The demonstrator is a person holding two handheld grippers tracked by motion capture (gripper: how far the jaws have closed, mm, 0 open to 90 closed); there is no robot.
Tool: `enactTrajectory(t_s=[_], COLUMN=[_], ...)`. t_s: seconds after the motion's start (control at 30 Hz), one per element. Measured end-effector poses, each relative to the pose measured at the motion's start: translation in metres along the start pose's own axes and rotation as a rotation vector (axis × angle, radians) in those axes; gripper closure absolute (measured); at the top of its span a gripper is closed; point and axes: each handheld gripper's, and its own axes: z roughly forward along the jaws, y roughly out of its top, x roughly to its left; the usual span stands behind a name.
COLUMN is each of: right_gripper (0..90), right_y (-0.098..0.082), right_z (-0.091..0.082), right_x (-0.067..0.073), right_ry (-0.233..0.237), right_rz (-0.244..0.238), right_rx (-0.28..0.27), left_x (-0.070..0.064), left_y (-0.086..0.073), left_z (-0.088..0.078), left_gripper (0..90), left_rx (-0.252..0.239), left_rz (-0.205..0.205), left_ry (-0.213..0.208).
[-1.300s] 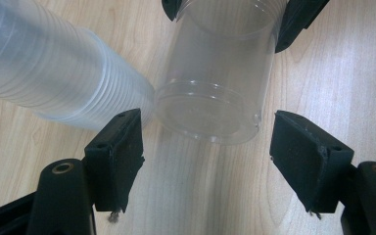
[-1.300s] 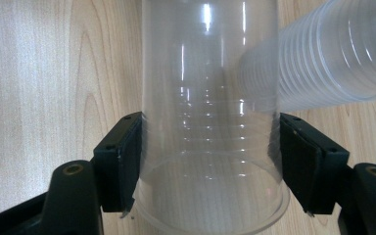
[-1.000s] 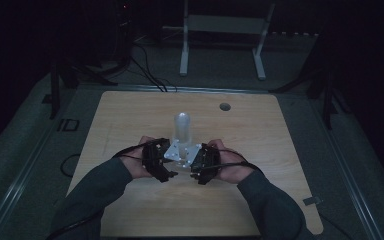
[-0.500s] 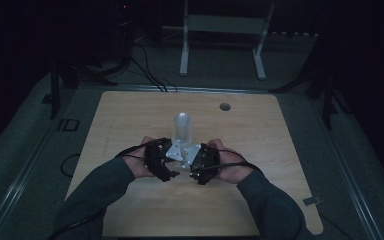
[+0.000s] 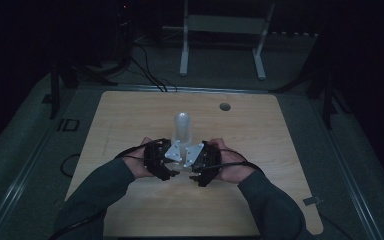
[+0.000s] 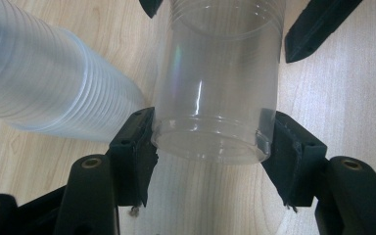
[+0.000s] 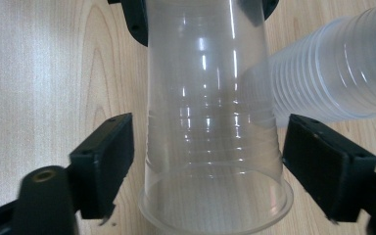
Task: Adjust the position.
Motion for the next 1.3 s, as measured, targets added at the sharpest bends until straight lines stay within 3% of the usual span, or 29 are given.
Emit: enactTrajectory(t_s=[0.03, 0.07, 0.6, 1.0, 1.3], right_gripper=[16.8, 15.8, 12.3, 13.5, 13.9], right_y=[0.0, -0.001, -0.005, -0.012, -0.022], right_z=[0.0, -0.001, -0.015, -0.027, -0.033], right_x=[0.0, -0.001, -0.004, -0.005, -0.007], right_ry=[0.001, 0.0, -0.033, -0.039, -0.038], right_rz=[-0.002, -0.008, 0.015, 0.067, 0.119], right_rx=[-0.002, -0.002, -0.074, -0.137, -0.18], left_x=[0.002, 0.003, 0.005, 0.009, 0.012], left_y=[0.0, 0.0, -0.009, -0.02, -0.03], left_z=[-0.002, -0.002, -0.003, -0.005, -0.009], left_gripper=[41.0, 41.0, 41.3, 41.4, 41.4], left_rx=[0.024, 0.029, 0.008, -0.02, -0.075], left_rz=[0.03, 0.034, 0.008, -0.042, -0.104], left_ry=[0.004, 0.003, 0.013, 0.019, 0.031])
